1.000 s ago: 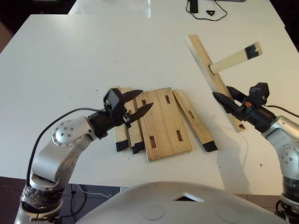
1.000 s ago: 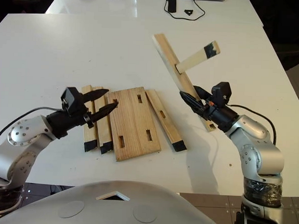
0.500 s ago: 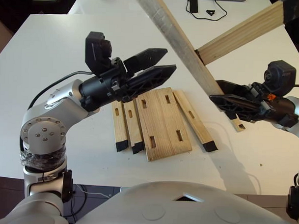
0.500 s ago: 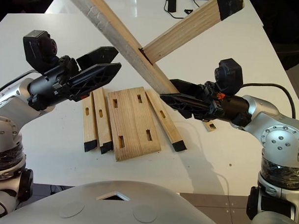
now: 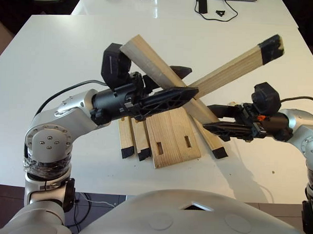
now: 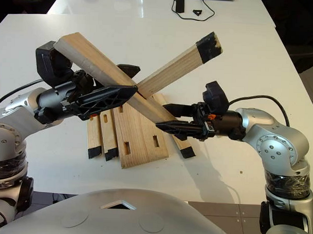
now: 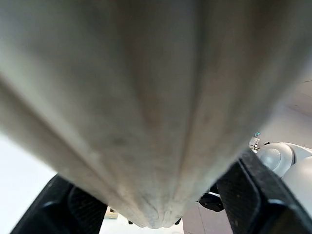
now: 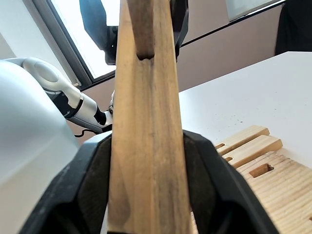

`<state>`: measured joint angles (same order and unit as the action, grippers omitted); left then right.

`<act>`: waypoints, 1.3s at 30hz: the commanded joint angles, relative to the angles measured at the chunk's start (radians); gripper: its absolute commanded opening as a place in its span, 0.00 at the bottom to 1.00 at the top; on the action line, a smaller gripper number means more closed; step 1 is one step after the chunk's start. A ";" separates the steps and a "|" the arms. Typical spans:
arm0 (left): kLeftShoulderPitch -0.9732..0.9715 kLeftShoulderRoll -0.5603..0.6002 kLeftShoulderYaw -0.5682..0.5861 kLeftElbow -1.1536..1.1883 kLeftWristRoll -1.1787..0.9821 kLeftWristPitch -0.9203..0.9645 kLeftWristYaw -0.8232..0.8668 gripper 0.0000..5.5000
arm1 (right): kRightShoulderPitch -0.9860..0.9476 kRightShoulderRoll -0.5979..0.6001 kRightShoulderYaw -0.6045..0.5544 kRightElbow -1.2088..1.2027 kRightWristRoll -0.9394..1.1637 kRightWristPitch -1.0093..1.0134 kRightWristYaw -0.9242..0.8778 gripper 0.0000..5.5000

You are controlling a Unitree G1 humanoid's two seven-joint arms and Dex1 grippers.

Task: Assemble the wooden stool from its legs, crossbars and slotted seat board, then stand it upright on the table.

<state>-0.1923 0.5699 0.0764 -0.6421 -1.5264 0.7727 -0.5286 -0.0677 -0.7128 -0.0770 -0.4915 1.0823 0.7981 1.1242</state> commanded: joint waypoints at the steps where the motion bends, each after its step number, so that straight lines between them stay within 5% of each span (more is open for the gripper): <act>1: 0.033 0.040 -0.011 -0.041 0.024 0.020 -0.077 0.44 | -0.008 -0.005 0.000 0.011 -0.048 -0.031 -0.007 0.37; 9: 0.062 0.070 -0.025 -0.051 0.104 0.003 -0.135 0.39 | -0.003 -0.023 0.013 0.000 -0.124 -0.054 0.007 0.37; 14: 0.055 0.082 -0.016 -0.043 0.157 -0.011 -0.139 0.38 | 0.019 -0.022 0.057 -0.001 -0.233 -0.086 -0.027 0.52; 29: 0.390 0.246 0.290 -0.209 0.243 -0.038 -0.190 0.37 | 0.082 -0.175 -0.050 0.163 -0.312 -0.134 0.103 0.52; 39: 0.548 0.274 0.247 -0.249 0.541 -0.138 -0.301 0.37 | 0.072 -0.172 -0.043 0.218 -0.362 -0.167 0.102 0.52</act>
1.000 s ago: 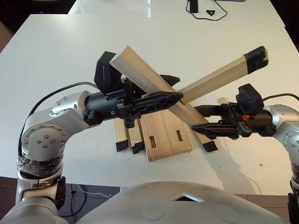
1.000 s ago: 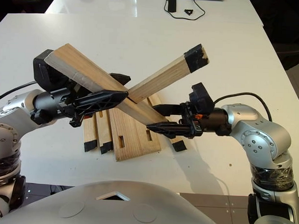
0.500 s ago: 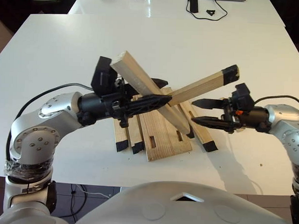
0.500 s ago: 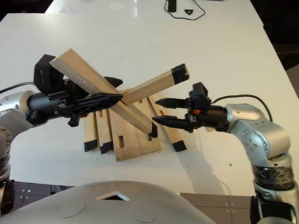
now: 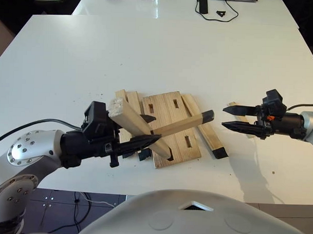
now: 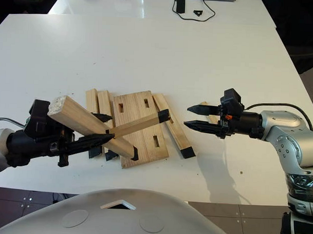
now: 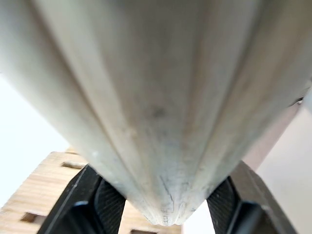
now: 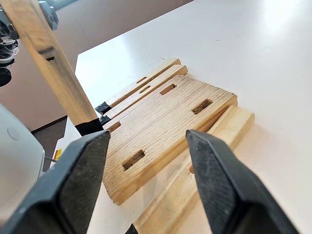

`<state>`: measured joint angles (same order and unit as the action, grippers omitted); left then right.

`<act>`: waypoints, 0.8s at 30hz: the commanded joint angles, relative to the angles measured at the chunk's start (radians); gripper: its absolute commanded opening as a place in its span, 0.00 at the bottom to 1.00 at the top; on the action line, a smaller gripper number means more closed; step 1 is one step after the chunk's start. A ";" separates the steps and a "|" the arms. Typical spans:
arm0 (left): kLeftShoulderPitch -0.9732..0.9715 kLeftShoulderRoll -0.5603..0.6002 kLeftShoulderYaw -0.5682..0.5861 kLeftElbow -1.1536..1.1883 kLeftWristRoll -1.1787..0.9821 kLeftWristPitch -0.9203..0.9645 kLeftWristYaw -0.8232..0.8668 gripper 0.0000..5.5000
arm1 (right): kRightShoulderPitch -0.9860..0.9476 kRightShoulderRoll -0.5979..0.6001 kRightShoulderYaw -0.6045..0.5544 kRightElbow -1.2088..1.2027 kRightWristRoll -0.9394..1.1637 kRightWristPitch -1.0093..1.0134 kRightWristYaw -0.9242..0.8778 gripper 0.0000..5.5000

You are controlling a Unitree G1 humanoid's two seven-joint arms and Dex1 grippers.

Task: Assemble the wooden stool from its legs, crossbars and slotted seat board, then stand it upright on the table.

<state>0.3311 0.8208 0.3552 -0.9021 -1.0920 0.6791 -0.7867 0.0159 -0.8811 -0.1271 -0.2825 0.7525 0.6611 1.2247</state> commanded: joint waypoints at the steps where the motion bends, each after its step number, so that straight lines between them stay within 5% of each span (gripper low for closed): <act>1: 0.032 0.024 -0.046 0.016 0.137 -0.057 -0.055 0.37 | -0.014 -0.003 0.008 0.014 -0.037 -0.034 0.002 0.52; 24: 0.068 0.126 -0.386 0.148 0.636 -0.342 -0.180 0.37 | -0.019 0.037 0.044 0.026 -0.080 -0.074 -0.031 0.52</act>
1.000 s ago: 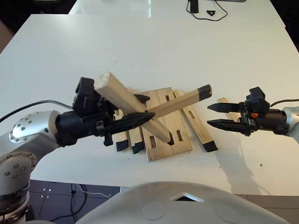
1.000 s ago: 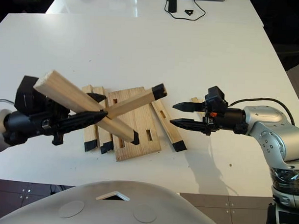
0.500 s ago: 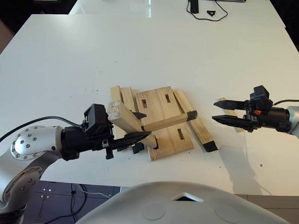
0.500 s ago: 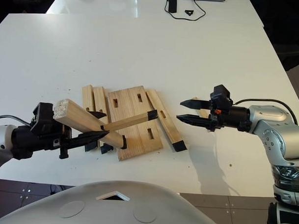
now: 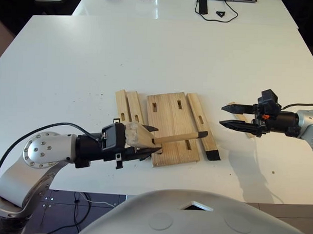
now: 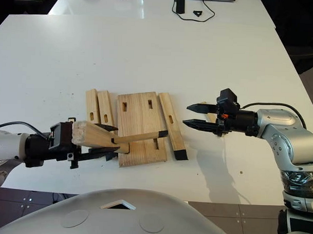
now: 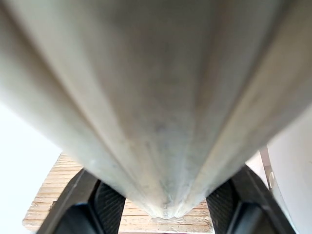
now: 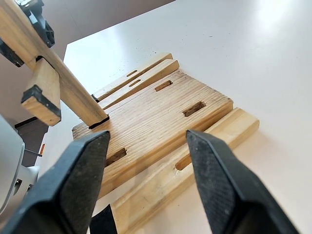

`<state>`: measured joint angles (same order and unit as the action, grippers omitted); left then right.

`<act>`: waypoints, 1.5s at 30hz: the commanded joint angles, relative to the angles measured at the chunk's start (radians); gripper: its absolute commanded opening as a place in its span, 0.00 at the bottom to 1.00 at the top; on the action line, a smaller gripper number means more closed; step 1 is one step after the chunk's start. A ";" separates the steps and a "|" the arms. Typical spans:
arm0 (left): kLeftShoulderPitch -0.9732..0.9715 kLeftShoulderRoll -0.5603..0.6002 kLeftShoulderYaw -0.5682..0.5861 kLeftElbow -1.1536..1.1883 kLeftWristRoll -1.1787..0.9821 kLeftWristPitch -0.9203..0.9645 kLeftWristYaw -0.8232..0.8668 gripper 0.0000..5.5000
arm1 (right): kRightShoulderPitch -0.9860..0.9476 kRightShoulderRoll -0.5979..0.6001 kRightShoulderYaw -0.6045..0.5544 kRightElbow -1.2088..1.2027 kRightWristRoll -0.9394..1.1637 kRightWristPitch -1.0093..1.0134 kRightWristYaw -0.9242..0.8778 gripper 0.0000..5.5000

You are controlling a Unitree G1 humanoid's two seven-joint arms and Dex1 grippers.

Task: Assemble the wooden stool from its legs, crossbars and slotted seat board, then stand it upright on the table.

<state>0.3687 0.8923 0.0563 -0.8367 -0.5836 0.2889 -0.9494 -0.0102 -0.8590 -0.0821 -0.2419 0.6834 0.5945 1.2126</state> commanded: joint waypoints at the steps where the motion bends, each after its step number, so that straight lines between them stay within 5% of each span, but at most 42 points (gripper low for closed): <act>1: 0.021 0.059 -0.105 0.098 0.143 0.037 -0.022 0.37 | 0.010 0.020 -0.001 -0.017 -0.009 -0.008 -0.025 0.52; 15: -0.342 -0.014 -0.342 0.412 0.181 0.001 -0.080 0.37 | 0.000 0.071 -0.003 -0.009 -0.016 -0.020 -0.073 0.52; 29: -0.546 -0.046 -0.385 0.585 0.275 -0.050 -0.034 0.37 | -0.047 0.128 0.028 0.047 -0.084 -0.086 -0.112 0.52; 38: -0.606 -0.102 -0.324 0.591 0.263 0.018 -0.006 0.64 | -0.028 0.168 0.042 0.046 -0.110 -0.120 -0.142 0.52; 45: -0.324 0.026 -0.133 0.424 0.238 0.031 -0.029 0.64 | 0.024 0.181 -0.002 0.025 -0.095 -0.127 -0.174 0.52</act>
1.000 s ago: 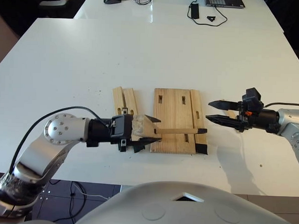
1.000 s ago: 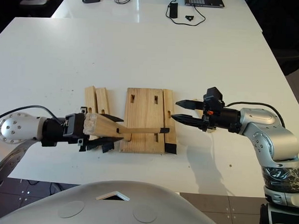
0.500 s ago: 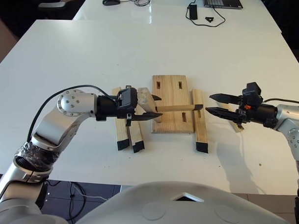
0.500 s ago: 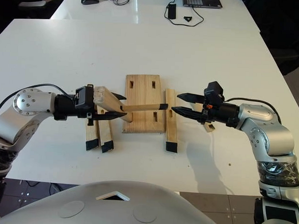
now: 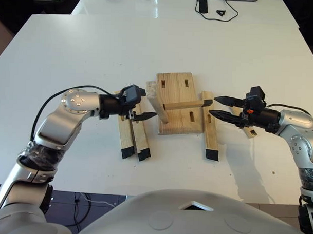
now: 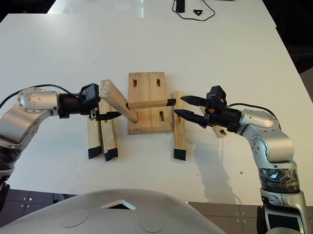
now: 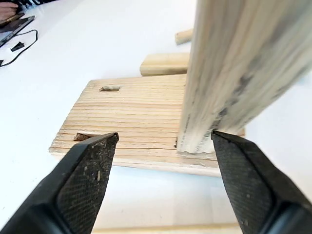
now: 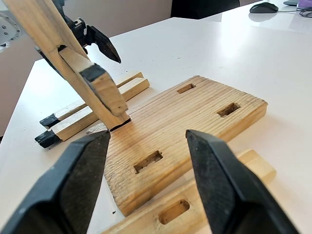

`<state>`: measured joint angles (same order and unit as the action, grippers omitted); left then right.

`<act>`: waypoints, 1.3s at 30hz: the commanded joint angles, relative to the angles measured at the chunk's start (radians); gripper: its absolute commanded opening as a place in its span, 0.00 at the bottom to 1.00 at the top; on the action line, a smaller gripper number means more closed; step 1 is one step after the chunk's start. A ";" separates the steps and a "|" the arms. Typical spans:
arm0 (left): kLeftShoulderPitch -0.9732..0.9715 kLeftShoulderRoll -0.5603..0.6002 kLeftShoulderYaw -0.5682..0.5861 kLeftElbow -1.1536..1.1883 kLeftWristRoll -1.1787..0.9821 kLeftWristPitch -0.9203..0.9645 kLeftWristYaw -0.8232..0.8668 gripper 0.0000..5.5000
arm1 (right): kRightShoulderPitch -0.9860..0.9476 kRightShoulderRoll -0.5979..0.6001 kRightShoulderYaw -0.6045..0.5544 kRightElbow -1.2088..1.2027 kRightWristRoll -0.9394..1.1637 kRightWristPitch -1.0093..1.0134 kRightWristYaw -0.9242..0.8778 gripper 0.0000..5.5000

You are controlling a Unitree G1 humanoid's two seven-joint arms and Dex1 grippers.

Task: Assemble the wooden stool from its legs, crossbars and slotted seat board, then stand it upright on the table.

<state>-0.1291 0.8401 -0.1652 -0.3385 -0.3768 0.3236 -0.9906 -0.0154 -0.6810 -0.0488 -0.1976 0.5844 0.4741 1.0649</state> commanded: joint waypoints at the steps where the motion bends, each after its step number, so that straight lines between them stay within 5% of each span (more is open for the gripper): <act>1: 0.251 0.088 0.125 -0.121 0.039 0.004 0.029 0.64 | 0.042 0.006 -0.043 -0.028 0.005 -0.008 -0.034 0.52; 8: 0.559 0.001 0.299 -0.457 0.020 0.299 0.290 0.64 | 0.151 0.004 -0.137 -0.099 0.010 -0.021 -0.100 0.52; 14: 0.568 -0.024 0.210 -0.442 0.137 0.368 0.417 0.64 | 0.136 0.009 -0.140 -0.098 -0.003 -0.020 -0.121 0.52; 24: 0.647 0.023 0.138 -0.319 0.280 0.251 0.395 0.64 | 0.158 0.017 -0.125 -0.100 -0.022 -0.044 -0.136 0.52; 39: 0.508 0.088 0.382 -0.255 0.172 0.314 0.262 0.64 | 0.199 0.032 -0.122 -0.112 -0.044 -0.072 -0.169 0.52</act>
<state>0.3934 0.9345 0.2035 -0.6169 -0.1840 0.6170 -0.7194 0.1821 -0.6575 -0.1724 -0.3023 0.5488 0.4099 0.9043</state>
